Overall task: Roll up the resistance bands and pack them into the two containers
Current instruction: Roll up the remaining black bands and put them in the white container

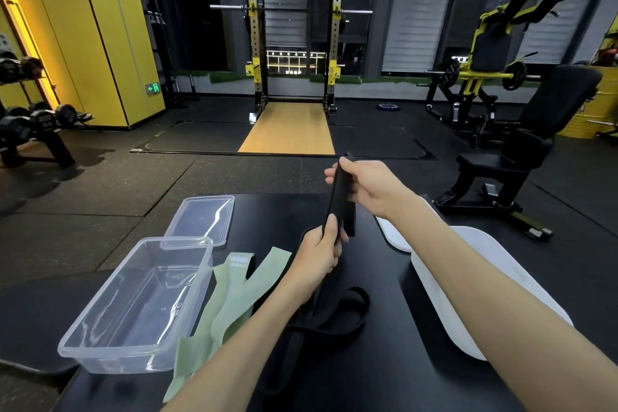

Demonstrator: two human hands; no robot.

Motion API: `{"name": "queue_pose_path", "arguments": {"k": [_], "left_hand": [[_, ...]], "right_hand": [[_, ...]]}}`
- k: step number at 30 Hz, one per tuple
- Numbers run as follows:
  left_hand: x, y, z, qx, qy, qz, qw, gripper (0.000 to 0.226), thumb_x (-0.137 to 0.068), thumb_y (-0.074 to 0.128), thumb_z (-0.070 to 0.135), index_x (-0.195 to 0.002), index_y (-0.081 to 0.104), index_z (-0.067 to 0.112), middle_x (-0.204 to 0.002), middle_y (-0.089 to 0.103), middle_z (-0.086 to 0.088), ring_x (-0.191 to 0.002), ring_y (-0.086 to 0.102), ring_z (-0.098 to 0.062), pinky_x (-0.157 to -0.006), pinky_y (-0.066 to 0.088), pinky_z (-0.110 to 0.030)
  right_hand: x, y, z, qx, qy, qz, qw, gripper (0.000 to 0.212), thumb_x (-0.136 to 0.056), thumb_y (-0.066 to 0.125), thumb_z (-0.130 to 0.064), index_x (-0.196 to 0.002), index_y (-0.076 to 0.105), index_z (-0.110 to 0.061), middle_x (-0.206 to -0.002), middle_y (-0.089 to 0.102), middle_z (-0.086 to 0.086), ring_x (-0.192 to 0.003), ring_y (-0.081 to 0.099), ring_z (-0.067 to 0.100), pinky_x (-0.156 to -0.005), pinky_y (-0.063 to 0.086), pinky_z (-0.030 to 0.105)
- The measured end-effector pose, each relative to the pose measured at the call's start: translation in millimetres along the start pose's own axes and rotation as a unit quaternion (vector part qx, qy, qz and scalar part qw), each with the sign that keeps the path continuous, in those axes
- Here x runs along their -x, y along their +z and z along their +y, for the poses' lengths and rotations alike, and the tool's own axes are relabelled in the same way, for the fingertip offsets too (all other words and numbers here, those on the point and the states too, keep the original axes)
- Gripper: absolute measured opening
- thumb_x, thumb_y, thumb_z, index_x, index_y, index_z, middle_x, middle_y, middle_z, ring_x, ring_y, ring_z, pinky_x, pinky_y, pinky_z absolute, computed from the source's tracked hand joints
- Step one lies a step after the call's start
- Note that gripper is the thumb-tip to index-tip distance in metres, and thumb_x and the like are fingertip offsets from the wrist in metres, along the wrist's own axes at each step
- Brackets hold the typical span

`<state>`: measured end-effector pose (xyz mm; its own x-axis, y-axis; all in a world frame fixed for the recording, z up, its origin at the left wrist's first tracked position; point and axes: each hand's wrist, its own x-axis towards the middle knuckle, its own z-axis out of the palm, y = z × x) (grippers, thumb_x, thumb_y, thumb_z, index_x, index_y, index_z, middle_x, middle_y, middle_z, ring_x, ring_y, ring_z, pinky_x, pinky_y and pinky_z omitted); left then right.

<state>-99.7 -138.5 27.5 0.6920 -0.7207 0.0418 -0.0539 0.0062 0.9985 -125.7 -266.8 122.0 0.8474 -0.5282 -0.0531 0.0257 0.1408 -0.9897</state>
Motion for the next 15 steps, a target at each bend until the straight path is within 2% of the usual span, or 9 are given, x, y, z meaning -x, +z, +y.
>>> {"name": "queue_pose_path", "arguments": {"k": [3, 5, 7, 9, 10, 13, 15], "left_hand": [[6, 7, 13, 0.105, -0.027, -0.038, 0.993, 0.046, -0.099, 0.033, 0.052, -0.076, 0.045, 0.015, -0.05, 0.023, 0.007, -0.043, 0.017, -0.011, -0.046, 0.012, -0.026], [6, 8, 18, 0.145, -0.045, -0.06, 0.987, 0.047, -0.097, 0.034, 0.056, -0.071, 0.04, 0.017, -0.051, 0.018, 0.006, -0.043, 0.013, -0.011, -0.047, 0.01, -0.027], [3, 7, 20, 0.187, -0.073, -0.071, 0.977, 0.052, -0.095, 0.036, 0.06, -0.064, 0.037, 0.019, -0.052, 0.015, 0.006, -0.043, 0.01, -0.011, -0.045, 0.011, -0.024], [1, 5, 19, 0.251, -0.102, -0.088, 0.959, 0.054, -0.092, 0.041, 0.062, -0.058, 0.037, 0.02, -0.051, 0.013, 0.007, -0.041, 0.01, -0.01, -0.04, 0.015, -0.021], [0, 5, 18, 0.285, -0.12, -0.105, 0.945, 0.054, -0.091, 0.043, 0.062, -0.057, 0.038, 0.02, -0.049, 0.014, 0.008, -0.038, 0.011, -0.008, -0.038, 0.016, -0.019], [0, 7, 18, 0.348, -0.176, -0.168, 0.905, 0.048, -0.09, 0.051, 0.055, -0.06, 0.041, 0.019, -0.049, 0.026, 0.007, -0.038, 0.027, -0.006, -0.04, 0.025, -0.016], [-1, 11, 15, 0.296, -0.172, -0.179, 0.922, 0.041, -0.094, 0.051, 0.046, -0.065, 0.045, 0.018, -0.059, 0.045, 0.002, -0.052, 0.048, -0.01, -0.052, 0.039, -0.018]], "right_hand": [[1, -5, 9, -0.014, 0.049, -0.038, 0.998, 0.027, -0.099, 0.049, -0.021, -0.109, 0.062, 0.001, -0.095, 0.071, 0.008, -0.088, 0.066, 0.017, -0.084, 0.051, 0.034], [4, -13, 21, 0.005, 0.1, -0.071, 0.992, 0.029, -0.095, 0.054, -0.023, -0.111, 0.064, 0.0, -0.094, 0.068, 0.01, -0.081, 0.064, 0.017, -0.078, 0.052, 0.032], [5, -22, 32, -0.005, 0.144, -0.091, 0.985, 0.022, -0.09, 0.06, -0.027, -0.095, 0.065, -0.006, -0.093, 0.053, 0.012, -0.069, 0.055, 0.017, -0.071, 0.052, 0.031], [7, -27, 36, -0.027, 0.171, -0.113, 0.978, 0.02, -0.088, 0.062, -0.031, -0.08, 0.059, -0.012, -0.086, 0.041, 0.01, -0.065, 0.048, 0.018, -0.073, 0.052, 0.031], [8, -28, 36, -0.038, 0.175, -0.118, 0.977, 0.02, -0.09, 0.06, -0.03, -0.085, 0.058, -0.011, -0.083, 0.042, 0.008, -0.065, 0.047, 0.018, -0.073, 0.052, 0.031], [7, -25, 30, -0.025, 0.168, -0.095, 0.981, 0.021, -0.097, 0.046, -0.019, -0.1, 0.058, -0.003, -0.089, 0.065, 0.007, -0.076, 0.056, 0.022, -0.064, 0.054, 0.029], [3, -18, 26, 0.007, 0.162, -0.054, 0.985, 0.021, -0.099, 0.04, -0.014, -0.104, 0.055, 0.0, -0.086, 0.068, 0.01, -0.077, 0.061, 0.021, -0.055, 0.051, 0.028]]}}
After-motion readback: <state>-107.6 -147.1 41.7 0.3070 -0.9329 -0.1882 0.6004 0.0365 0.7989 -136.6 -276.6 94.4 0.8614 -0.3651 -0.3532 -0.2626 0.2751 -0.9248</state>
